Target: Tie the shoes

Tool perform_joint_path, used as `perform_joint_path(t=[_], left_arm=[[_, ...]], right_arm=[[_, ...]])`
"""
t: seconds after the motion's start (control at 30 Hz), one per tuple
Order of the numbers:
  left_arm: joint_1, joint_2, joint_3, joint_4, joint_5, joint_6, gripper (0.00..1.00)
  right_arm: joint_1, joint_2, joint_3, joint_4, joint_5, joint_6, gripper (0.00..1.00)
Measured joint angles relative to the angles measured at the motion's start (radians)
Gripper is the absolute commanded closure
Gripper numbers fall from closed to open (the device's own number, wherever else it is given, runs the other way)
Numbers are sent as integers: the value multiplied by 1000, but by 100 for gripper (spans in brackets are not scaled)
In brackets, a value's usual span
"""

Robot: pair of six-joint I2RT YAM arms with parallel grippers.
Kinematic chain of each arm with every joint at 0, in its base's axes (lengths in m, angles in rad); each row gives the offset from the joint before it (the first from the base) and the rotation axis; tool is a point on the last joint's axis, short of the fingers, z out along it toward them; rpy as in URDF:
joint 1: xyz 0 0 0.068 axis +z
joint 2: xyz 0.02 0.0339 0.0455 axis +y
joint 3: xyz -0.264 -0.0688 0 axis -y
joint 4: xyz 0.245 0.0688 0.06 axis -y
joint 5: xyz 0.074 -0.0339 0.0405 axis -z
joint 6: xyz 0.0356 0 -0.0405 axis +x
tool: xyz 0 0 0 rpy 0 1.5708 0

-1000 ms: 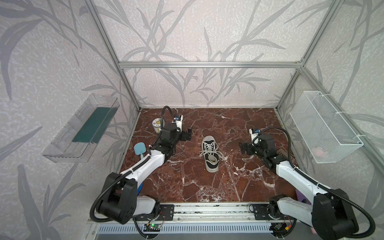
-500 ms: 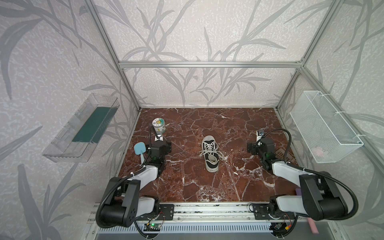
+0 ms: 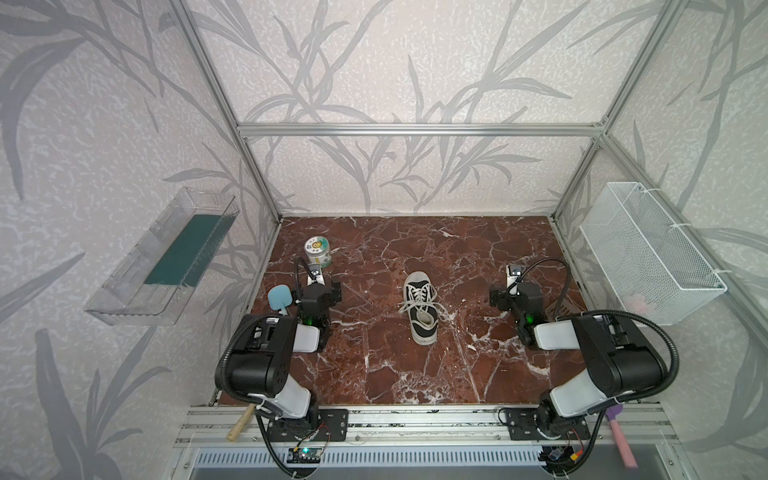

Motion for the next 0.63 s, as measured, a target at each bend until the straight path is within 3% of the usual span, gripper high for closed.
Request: perform_joint_path(t=[0.63], left_arm=[[25, 0, 6, -3, 17, -29, 1]], right_arm=[[-5, -7, 4, 7, -14, 0, 1]])
